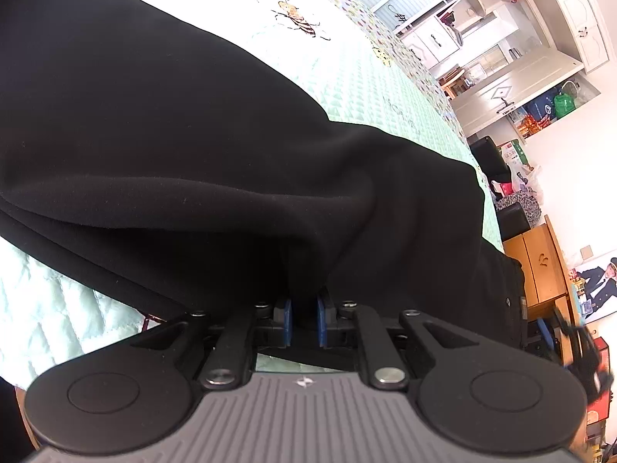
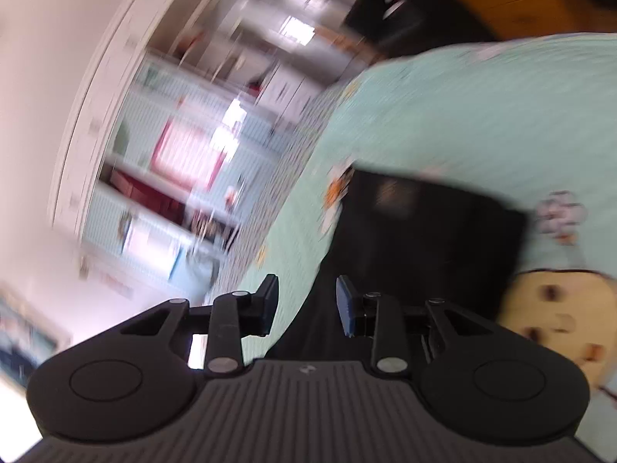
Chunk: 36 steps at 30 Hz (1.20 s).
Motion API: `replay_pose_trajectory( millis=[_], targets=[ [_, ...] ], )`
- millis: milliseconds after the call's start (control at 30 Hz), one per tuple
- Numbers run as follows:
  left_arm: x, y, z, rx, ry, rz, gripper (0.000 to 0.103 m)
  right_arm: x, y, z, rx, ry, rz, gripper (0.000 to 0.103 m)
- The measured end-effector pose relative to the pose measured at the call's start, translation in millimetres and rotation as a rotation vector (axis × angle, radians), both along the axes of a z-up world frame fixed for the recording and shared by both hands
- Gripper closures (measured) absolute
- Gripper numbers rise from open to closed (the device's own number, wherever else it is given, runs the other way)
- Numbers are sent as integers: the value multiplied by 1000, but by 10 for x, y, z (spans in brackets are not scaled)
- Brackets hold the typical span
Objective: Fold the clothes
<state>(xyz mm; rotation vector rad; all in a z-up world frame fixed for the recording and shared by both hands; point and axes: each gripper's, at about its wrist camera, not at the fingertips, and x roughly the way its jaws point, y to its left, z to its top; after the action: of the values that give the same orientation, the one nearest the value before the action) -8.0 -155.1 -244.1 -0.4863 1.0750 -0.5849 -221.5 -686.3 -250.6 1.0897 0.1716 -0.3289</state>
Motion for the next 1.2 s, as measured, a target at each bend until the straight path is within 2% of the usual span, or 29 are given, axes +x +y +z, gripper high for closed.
replay_pose_trajectory(
  millis=[100,133,167,200,233,333,433,500,600,633,700,767,800,867,900,933,1000,1033,1100,1200],
  targets=[
    [-19,-1,2,6,-7,-3,91,371,-33,-77,-76,138,129,69],
    [-26,-1,-1,7,-7,-6,91,387,-55,-171,-77,197,142,72],
    [-33,-1,-6,8,-9,-12,91,321,-81,-297,-62,214,150,94],
    [-40,1,-14,9,-10,-16,91,256,-107,-423,-46,231,158,103],
    [-46,2,-22,10,-12,-21,91,186,-130,-531,-28,235,162,103],
    [-33,-4,-34,8,-5,-23,91,-34,-171,-700,44,162,141,103],
    [-33,1,-37,4,-8,-24,91,-79,-110,-582,31,199,84,103],
    [-32,10,-49,-3,-6,-21,91,-83,43,-390,-26,207,66,95],
    [-32,10,-55,-7,-5,-19,91,1,380,-234,-12,70,190,92],
    [-34,12,-52,-9,-6,-20,91,51,502,-220,4,40,249,86],
    [-30,22,-62,-13,-8,-22,91,176,742,-205,16,20,343,82],
    [-30,30,-73,-16,-10,-23,91,315,919,-256,15,53,410,76],
    [-31,31,-73,-17,-11,-23,91,381,988,-336,27,97,449,75],
    [-29,37,-70,-20,-11,-24,91,470,1126,-568,106,276,555,75],
    [-22,50,-72,-25,-6,-25,91,473,1193,-656,137,352,594,78],
    [-16,63,-74,-31,-2,-26,91,408,1242,-653,139,358,610,78],
    [-16,80,-80,-45,7,-25,91,305,1254,-545,138,332,606,76],
    [-11,85,-84,-48,8,-27,91,263,1209,-451,124,292,570,71],
    [-17,95,-77,-56,11,-31,91,232,1068,-315,141,175,490,66],
    [-34,141,-34,-87,18,-44,90,313,896,-256,248,-19,407,54]
  ],
)
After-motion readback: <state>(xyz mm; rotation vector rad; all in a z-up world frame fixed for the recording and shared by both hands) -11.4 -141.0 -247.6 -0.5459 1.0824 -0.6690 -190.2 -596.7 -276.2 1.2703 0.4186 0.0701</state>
